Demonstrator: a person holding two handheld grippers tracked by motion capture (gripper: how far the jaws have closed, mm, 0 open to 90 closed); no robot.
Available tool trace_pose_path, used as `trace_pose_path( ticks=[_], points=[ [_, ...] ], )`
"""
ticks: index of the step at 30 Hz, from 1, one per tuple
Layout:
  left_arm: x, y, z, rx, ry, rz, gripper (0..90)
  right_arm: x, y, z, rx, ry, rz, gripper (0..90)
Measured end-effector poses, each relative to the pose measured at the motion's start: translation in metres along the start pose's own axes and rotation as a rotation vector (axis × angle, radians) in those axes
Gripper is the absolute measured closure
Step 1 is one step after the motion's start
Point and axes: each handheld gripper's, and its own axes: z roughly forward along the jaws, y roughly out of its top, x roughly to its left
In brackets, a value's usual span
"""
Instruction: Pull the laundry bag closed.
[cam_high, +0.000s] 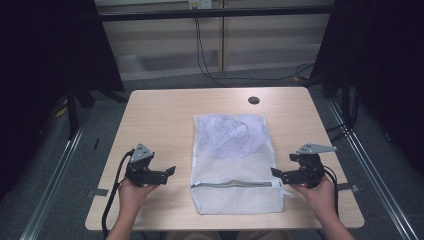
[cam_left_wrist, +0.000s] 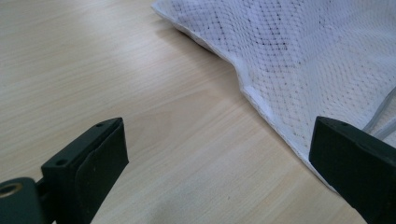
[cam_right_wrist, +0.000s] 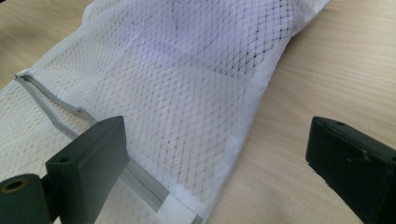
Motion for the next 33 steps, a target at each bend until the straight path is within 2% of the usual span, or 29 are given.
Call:
trace_pose_path(
  ticks=[9,14,19,25,27,33],
  points=[
    [-0.001,0.001,-0.002,-0.006,-0.025,-0.002,4.6,0.009,0.008,0.004,0.007,0.019,-0.009,6.5],
    [-0.001,0.002,-0.002,-0.002,-0.031,-0.004,4.8,0.017,0.013,0.008,0.016,0.065,0.003,8.3],
    [-0.004,0.004,-0.001,0.004,-0.050,-0.010,5.0,0.024,0.017,0.012,0.003,0.068,-0.009,7.8],
    [-0.008,0.007,-0.001,0.011,-0.065,-0.001,5.2,0.033,0.020,0.018,0.015,0.072,-0.031,8.3],
    [-0.009,0.007,0.000,0.008,-0.073,-0.010,5.2,0.036,0.020,0.019,0.029,0.071,-0.048,9.1],
    [-0.013,0.008,0.004,0.020,-0.086,-0.002,5.4,0.041,0.021,0.022,0.046,0.077,-0.048,10.4]
  ],
)
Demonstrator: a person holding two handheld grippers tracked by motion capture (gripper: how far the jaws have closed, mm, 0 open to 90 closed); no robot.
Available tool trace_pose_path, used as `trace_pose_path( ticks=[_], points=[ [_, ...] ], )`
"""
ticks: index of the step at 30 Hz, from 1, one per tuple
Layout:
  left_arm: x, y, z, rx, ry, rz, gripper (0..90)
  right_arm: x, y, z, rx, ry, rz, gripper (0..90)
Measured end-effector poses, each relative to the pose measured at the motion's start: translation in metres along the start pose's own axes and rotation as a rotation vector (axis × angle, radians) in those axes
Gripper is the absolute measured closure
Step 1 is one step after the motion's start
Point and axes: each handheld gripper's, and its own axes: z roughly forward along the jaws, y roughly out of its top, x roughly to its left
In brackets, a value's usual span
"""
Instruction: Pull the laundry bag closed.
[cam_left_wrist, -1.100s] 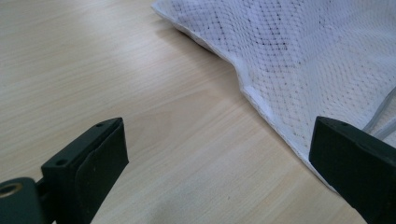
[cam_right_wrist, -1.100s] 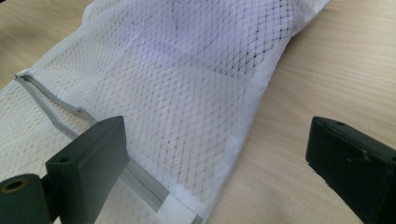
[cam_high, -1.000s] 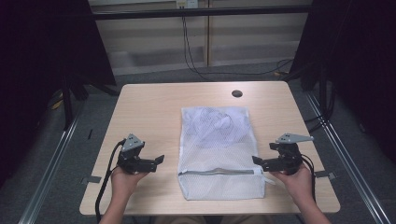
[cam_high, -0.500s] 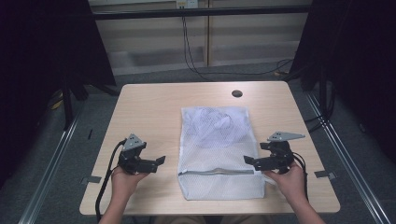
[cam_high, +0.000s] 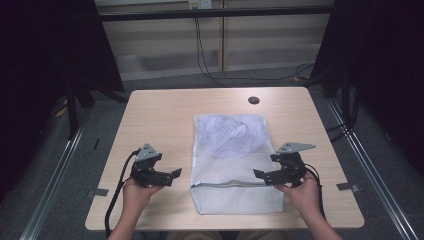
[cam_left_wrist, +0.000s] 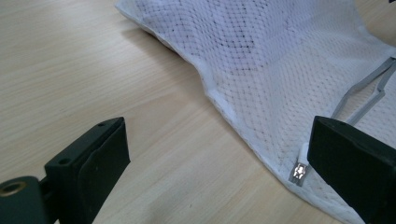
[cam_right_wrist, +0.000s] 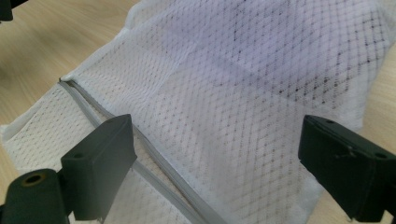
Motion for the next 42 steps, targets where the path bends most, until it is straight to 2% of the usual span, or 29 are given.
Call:
trace_pose_path(
  ticks=[7,14,26,33,42],
  points=[
    [-0.003,0.002,0.002,0.002,-0.031,-0.004,5.5,0.009,0.008,0.011,0.027,0.036,-0.002,11.5],
    [-0.004,0.001,0.002,0.009,-0.033,0.000,5.6,0.019,0.015,0.020,0.035,0.055,-0.002,11.4],
    [-0.002,0.001,-0.001,0.004,-0.036,-0.004,5.5,0.036,0.026,0.035,0.042,0.081,-0.031,11.7],
    [-0.002,0.000,-0.001,0.013,-0.036,0.005,5.5,0.043,0.029,0.042,0.063,0.096,-0.028,13.0],
    [0.001,0.000,-0.003,0.003,-0.036,-0.009,5.6,0.050,0.032,0.051,0.074,0.124,-0.025,14.6]
  ],
)
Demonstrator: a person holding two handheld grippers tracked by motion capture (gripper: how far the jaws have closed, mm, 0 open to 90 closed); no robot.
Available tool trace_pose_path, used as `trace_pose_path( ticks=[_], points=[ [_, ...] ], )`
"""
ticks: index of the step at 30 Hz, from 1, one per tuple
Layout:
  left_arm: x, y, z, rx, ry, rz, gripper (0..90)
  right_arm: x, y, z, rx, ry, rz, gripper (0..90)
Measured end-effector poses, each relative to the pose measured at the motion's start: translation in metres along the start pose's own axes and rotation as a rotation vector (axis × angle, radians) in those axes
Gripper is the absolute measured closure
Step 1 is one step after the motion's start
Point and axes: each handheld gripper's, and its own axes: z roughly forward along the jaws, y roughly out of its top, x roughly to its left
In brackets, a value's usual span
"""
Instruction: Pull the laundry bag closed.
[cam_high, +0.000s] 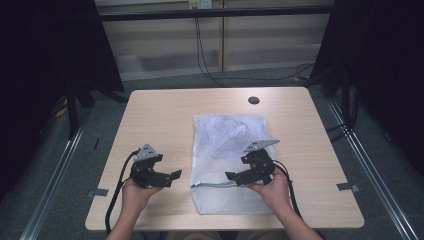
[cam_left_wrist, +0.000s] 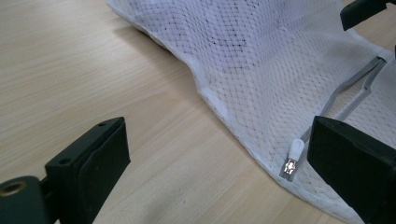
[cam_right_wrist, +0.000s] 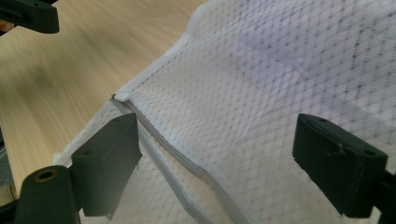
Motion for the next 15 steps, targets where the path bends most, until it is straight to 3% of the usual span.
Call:
trace_pose_path(
  ticks=[15],
  points=[
    [0.001,0.000,-0.002,-0.007,0.010,-0.007,5.2,0.013,0.008,0.014,0.003,0.022,-0.015,15.2]
  ],
)
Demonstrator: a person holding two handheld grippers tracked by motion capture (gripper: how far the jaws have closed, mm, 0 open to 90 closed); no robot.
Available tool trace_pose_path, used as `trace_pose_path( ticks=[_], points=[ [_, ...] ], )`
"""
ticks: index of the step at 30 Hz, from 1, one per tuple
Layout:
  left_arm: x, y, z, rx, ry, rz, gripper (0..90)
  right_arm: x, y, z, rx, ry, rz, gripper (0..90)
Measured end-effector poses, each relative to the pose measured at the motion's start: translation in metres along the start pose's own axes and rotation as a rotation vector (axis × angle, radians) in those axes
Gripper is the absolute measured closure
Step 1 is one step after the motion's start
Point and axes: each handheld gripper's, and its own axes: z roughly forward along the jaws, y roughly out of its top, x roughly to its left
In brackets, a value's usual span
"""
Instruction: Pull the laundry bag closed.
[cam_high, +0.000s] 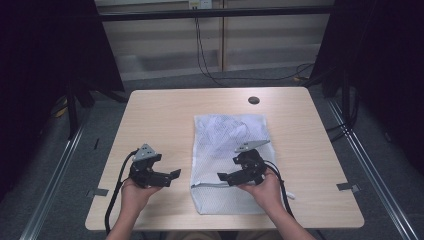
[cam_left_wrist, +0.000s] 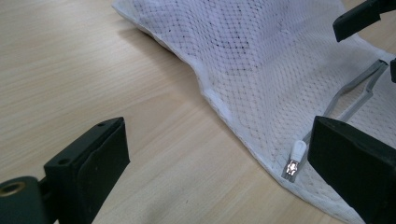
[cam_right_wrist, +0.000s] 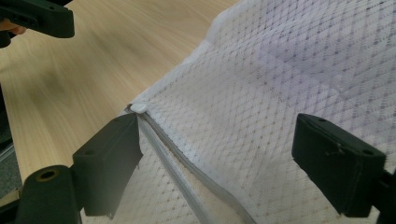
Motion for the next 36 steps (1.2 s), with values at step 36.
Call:
trace_pose_path(
  ticks=[36],
  points=[
    [0.001,0.000,-0.002,-0.007,-0.009,-0.004,5.6,0.018,0.013,0.024,0.030,0.047,0.001,21.8]
  ],
)
